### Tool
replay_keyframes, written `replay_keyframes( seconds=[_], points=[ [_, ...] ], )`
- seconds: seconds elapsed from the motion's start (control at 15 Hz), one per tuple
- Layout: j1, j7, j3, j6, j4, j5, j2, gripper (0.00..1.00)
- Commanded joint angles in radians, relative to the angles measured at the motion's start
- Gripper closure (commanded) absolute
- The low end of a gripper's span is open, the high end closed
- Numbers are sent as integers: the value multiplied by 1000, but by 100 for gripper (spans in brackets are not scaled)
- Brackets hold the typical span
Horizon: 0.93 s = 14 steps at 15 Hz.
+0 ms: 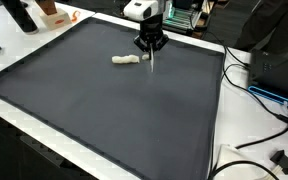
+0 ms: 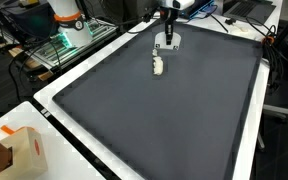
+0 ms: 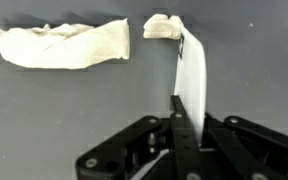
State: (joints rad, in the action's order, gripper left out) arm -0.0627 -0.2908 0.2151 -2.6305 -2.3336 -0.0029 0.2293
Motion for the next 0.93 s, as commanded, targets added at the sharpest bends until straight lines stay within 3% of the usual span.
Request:
replay_keyframes(
  seconds=[0.0, 0.87],
  points=[
    [-43, 71, -33, -3, -75, -77, -116, 99],
    [-49, 231, -41, 113, -121, -148, -371, 99]
  ],
)
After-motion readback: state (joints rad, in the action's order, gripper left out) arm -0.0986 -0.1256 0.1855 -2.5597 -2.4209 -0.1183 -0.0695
